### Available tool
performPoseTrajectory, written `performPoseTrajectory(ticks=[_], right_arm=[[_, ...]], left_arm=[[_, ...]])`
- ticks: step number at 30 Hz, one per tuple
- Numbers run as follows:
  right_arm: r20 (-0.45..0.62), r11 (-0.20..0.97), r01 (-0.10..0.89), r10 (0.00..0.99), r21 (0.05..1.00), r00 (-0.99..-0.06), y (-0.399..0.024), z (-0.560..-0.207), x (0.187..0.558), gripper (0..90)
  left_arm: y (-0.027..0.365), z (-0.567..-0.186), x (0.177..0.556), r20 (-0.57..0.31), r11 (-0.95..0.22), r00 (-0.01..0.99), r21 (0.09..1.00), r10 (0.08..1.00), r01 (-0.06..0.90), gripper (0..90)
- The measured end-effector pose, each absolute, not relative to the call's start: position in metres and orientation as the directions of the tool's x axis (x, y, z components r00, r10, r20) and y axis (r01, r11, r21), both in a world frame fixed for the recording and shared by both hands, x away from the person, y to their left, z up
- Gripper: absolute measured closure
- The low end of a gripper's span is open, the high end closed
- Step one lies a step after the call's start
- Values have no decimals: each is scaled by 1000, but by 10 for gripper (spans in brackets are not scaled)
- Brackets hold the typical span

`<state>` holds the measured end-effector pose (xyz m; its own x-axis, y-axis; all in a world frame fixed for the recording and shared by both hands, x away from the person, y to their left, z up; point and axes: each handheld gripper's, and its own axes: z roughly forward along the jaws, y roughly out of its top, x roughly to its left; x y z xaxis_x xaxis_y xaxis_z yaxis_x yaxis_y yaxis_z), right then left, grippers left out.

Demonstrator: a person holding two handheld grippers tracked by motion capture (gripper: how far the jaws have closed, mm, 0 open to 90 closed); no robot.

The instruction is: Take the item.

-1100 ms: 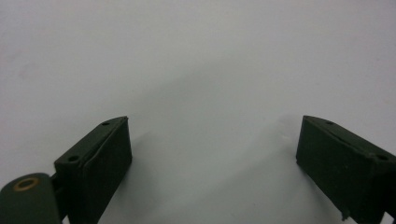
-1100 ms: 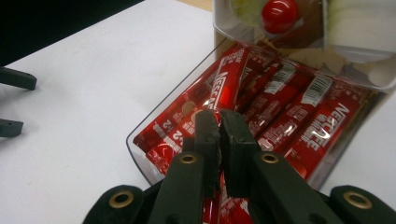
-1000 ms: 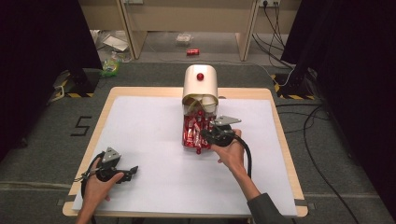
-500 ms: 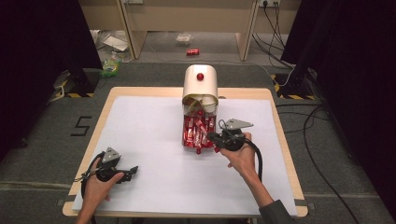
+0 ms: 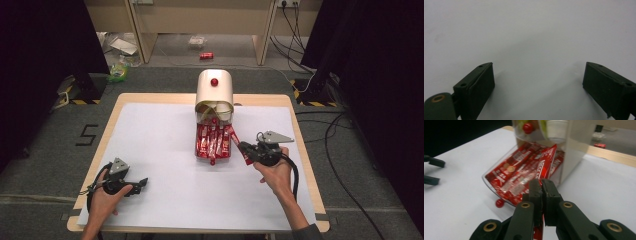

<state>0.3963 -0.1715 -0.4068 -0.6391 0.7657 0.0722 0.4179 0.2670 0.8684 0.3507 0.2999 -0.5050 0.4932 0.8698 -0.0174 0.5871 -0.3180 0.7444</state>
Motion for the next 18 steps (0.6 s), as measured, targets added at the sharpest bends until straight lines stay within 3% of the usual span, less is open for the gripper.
performPoseTrajectory(ticks=[18], right_arm=[[49, 221, 429, 844, 876, -534, -220, -422, 393, 871]], left_arm=[[300, -505, 351, -18, -318, 493, 744, 870, 588, 96]])
